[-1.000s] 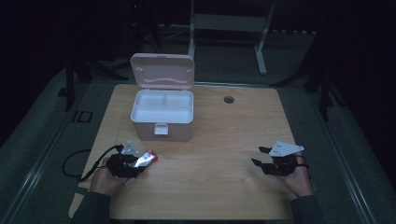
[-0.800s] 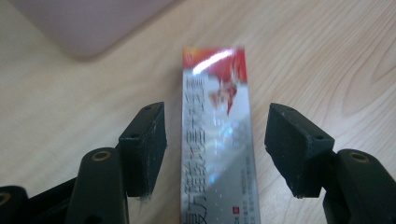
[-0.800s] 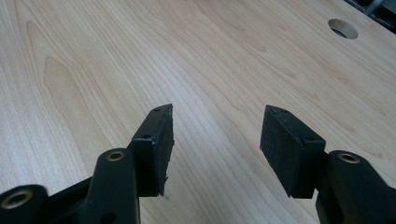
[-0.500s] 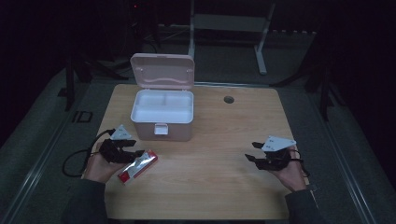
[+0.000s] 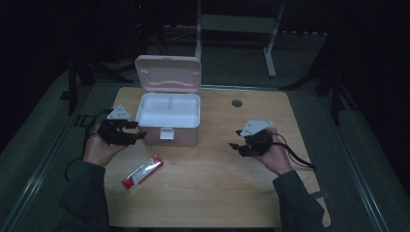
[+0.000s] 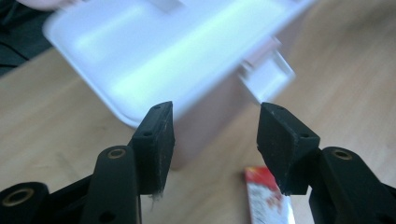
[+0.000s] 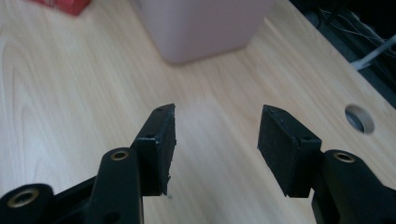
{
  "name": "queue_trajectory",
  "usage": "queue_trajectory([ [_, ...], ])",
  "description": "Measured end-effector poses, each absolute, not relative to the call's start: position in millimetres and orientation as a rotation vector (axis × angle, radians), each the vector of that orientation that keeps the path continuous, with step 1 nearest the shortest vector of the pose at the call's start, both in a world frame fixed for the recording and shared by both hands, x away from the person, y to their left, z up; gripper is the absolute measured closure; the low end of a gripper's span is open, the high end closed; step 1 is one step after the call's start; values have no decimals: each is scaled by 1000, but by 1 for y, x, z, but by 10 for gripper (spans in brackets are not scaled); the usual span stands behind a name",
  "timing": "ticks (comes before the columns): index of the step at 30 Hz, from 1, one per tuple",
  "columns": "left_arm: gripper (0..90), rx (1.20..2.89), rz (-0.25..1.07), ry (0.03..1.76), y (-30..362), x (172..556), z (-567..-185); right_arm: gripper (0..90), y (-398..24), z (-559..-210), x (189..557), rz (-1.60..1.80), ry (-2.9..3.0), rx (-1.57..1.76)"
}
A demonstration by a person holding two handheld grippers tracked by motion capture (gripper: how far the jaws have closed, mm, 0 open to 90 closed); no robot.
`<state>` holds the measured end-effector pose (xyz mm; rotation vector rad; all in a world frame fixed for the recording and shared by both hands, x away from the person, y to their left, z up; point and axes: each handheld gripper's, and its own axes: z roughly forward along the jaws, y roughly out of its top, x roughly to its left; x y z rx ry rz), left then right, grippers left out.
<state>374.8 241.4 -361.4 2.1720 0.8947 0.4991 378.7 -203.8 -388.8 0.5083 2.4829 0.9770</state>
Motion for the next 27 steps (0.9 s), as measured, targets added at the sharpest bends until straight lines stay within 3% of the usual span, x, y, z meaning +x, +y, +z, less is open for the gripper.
queue_trajectory([
  [9, 436, 2131, 502, 996, 255, 413, -353, 456, -165, -375, 413, 1049, 2459, 554],
  [16, 423, 2104, 438, 1091, 258, 439, -373, 443, -127, -366, 435, 1085, 2437, 570],
  [27, 429, 2134, 387, 1107, 251, 448, -389, 432, -97, -376, 463, 1150, 2489, 690],
])
